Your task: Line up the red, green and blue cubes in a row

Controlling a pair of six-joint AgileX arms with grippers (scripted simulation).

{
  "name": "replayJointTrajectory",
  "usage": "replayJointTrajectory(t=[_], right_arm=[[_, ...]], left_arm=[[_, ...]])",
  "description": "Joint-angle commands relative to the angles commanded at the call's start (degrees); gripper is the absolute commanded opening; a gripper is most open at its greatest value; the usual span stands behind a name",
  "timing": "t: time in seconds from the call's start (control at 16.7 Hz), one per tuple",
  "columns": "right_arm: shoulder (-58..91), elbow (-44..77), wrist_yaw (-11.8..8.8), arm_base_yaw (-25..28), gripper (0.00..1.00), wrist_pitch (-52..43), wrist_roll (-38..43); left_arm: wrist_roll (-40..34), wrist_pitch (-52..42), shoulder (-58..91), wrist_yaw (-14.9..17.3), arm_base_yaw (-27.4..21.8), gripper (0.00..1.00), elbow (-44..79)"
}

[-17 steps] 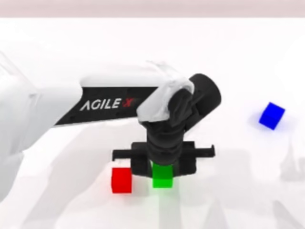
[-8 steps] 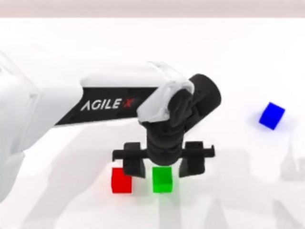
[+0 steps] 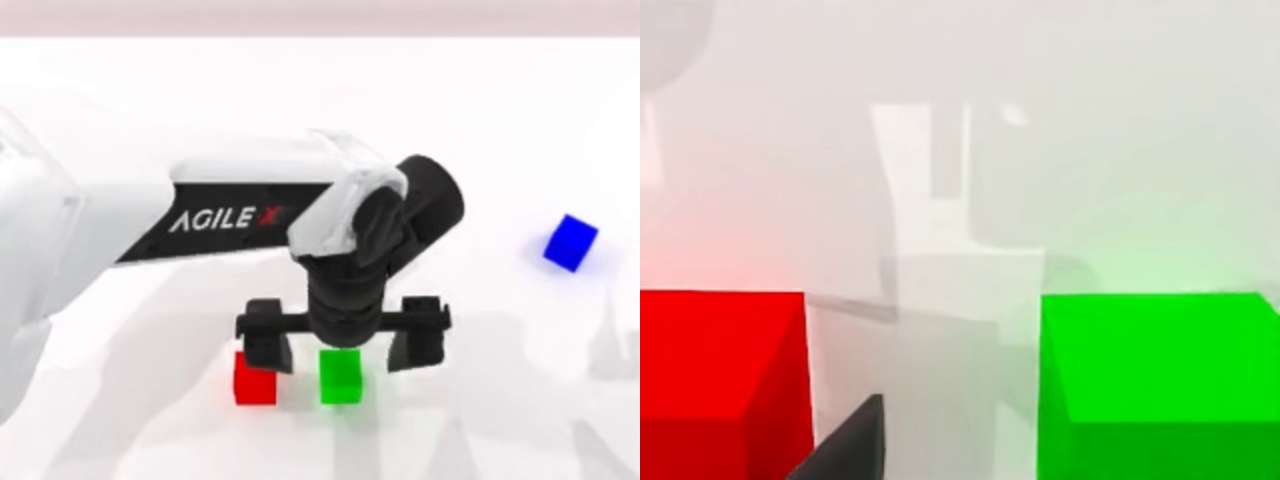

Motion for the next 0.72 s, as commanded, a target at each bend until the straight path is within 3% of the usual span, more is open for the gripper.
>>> replayJointTrajectory(t=[0.72], right_arm=[[0.00,0.00,0.00,0.00,1.00,0.00,0.00]], left_arm=[[-0.51,-14.35,-4.60,-0.04,0.72,1.00,9.78]])
